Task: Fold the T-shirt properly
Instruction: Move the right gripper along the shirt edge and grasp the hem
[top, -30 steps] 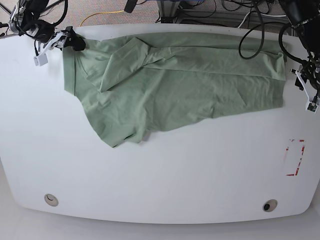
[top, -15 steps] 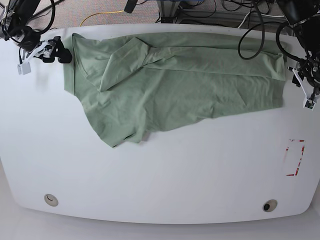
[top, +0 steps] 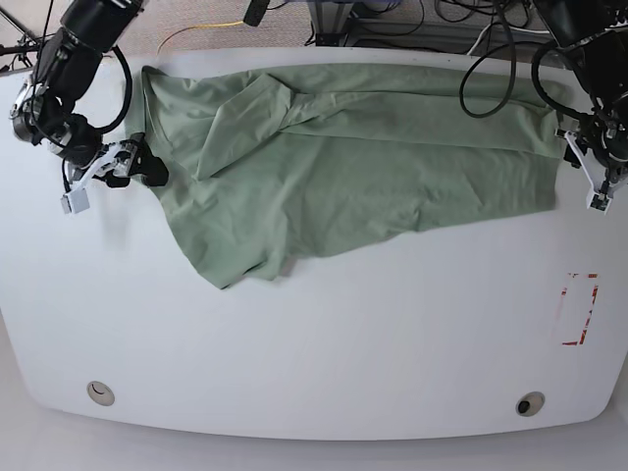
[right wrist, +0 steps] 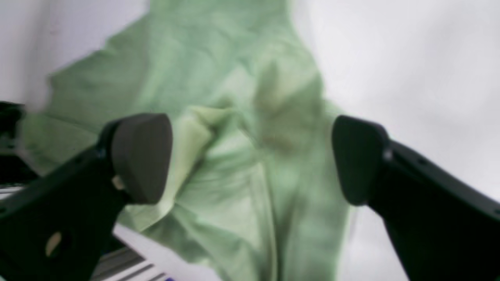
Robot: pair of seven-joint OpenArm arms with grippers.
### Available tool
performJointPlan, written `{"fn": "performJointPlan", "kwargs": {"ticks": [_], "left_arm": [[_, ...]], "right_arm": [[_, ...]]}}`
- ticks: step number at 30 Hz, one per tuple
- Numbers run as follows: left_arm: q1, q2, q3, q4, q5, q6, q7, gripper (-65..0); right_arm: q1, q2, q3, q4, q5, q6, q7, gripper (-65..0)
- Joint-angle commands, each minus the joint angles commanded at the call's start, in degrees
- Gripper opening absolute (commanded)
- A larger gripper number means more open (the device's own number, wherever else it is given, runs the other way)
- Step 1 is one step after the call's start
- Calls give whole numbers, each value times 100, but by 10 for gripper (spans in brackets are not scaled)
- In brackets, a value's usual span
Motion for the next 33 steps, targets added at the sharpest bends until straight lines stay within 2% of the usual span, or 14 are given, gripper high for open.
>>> {"fn": "performJointPlan", "kwargs": {"ticks": [4, 8, 11, 15, 20, 24, 28, 30, 32, 33], "left_arm": [[0, 88, -18, 0, 9, 0, 0, -292], [0, 97, -18, 0, 18, 0, 0, -292], [0, 105, -18, 0, 9, 0, -9, -292], [0, 114, -18, 0, 9, 0, -9, -292], [-26, 114, -18, 0, 0, 0, -9, -292], [-35, 114, -79, 9, 0, 0, -9, -292], [-193, 123, -501, 9, -26, 0, -18, -292], [-369, 176, -695, -44, 0, 0, -9, -292], [-554, 299, -1108, -26, 18, 0, -18, -289], [-651, 360, -1345, -26, 18, 0, -18, -286]], "right_arm": [[492, -35, -220, -26, -721, 0, 88, -30], [923, 0, -633, -475, -1143, 0, 404, -30], [1081, 62, -844, -949, -1178, 0, 703, -30], [1240, 281, -1301, -1635, -1178, 0, 1248, -30], [1371, 369, -1873, -2426, -1178, 0, 1996, -30], [1407, 404, -2233, -2760, -1178, 0, 2338, -32], [1433, 378, -2453, -2910, -1178, 0, 2549, -32], [1442, 378, -2497, -2927, -1178, 0, 2637, -54], [1442, 378, -2549, -2927, -1178, 0, 2796, -143], [1442, 396, -2611, -2927, -1178, 0, 2857, -222]]}}
